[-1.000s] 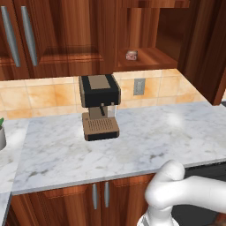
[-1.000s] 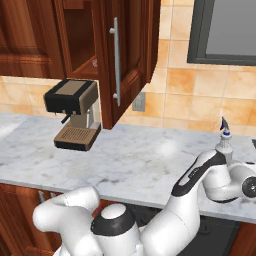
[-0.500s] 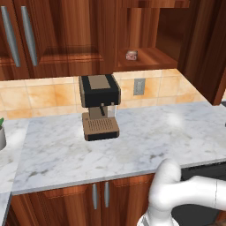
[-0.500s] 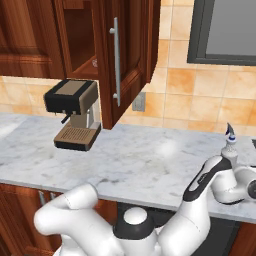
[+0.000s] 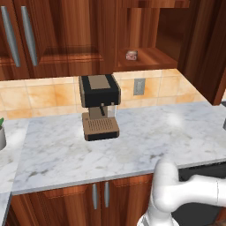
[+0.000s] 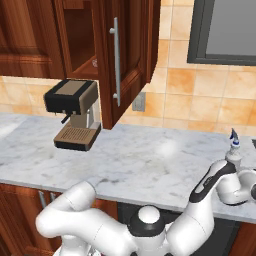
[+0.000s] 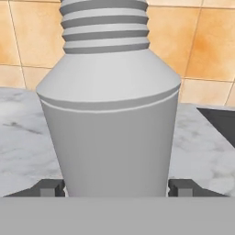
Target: Locate and retrieve the spray and bar soap from the cabinet. Place them next to the sink.
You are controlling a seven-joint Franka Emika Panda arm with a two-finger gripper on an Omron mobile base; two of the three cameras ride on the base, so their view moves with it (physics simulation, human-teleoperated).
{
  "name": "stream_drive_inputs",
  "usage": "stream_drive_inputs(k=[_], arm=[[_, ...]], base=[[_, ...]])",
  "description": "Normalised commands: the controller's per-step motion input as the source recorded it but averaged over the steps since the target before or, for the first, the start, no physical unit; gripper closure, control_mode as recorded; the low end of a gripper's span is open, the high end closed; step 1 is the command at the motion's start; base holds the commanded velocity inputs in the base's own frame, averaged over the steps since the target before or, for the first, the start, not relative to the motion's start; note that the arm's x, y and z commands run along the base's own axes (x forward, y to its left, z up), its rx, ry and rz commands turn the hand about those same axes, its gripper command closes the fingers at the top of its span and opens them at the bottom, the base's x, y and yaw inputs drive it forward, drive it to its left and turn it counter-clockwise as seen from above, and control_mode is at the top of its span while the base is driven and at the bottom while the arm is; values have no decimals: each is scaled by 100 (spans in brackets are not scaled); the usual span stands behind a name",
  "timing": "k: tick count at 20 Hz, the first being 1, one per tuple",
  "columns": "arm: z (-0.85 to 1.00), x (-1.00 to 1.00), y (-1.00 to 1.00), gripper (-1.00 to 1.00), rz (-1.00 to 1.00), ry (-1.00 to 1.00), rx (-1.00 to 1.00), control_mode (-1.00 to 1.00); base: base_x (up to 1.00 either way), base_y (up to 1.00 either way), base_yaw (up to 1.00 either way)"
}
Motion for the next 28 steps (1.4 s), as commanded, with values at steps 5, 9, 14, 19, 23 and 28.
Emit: stream_drive_inputs(k=[5,9,14,19,23,28], arm=[[-37,33,-35,100,3,-1,0,-100],[-33,25,-32,100,4,-7,0,-100],[-17,4,-3,100,5,-5,0,-100],[-12,-7,8,-100,5,0,0,-100],[-3,-1,0,-100,0,0,0,-100],[0,0,0,-100,0,0,0,-100]], base=[[0,0,0],[0,0,0],[0,0,0],[0,0,0],[0,0,0],[0,0,0]])
